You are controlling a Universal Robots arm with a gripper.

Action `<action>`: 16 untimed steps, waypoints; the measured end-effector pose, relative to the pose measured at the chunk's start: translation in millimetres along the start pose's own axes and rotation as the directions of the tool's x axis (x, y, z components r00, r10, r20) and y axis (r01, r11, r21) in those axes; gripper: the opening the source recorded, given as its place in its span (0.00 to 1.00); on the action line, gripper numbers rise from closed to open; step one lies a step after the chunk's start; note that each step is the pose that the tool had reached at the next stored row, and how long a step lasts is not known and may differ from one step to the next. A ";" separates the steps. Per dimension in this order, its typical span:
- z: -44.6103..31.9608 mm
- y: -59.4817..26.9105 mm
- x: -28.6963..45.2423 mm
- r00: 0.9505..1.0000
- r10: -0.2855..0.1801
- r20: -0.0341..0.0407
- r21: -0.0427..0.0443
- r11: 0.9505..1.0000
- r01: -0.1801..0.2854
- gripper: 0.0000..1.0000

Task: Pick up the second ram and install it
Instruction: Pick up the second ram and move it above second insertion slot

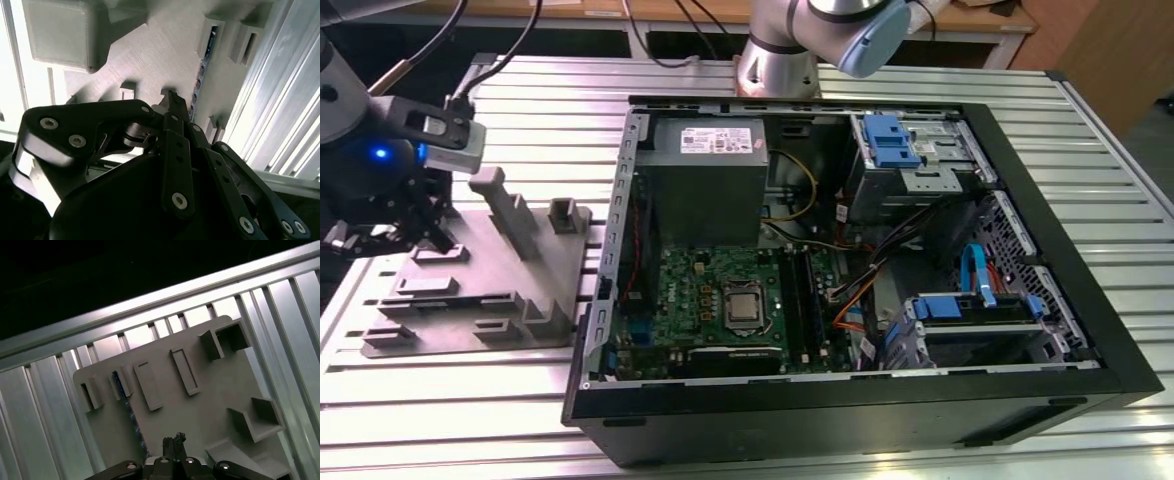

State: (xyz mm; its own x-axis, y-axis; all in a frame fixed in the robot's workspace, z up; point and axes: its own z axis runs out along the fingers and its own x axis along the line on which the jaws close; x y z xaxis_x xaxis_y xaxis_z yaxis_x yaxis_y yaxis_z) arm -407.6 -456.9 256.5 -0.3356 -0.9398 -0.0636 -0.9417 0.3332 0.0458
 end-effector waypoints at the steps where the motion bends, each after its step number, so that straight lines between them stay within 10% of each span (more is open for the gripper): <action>1: 0.5 -0.1 0.0 1.000 -0.018 -0.001 -0.001 1.000 0.018 0.10; 16: 3.6 -0.1 0.2 0.986 -0.164 -0.008 -0.011 0.986 0.164 0.10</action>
State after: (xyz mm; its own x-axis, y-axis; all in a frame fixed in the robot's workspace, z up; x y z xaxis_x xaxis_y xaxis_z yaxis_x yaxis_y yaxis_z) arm -407.6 -456.8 253.0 -0.1761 -0.9824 -0.0623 -0.9838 0.1734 0.0455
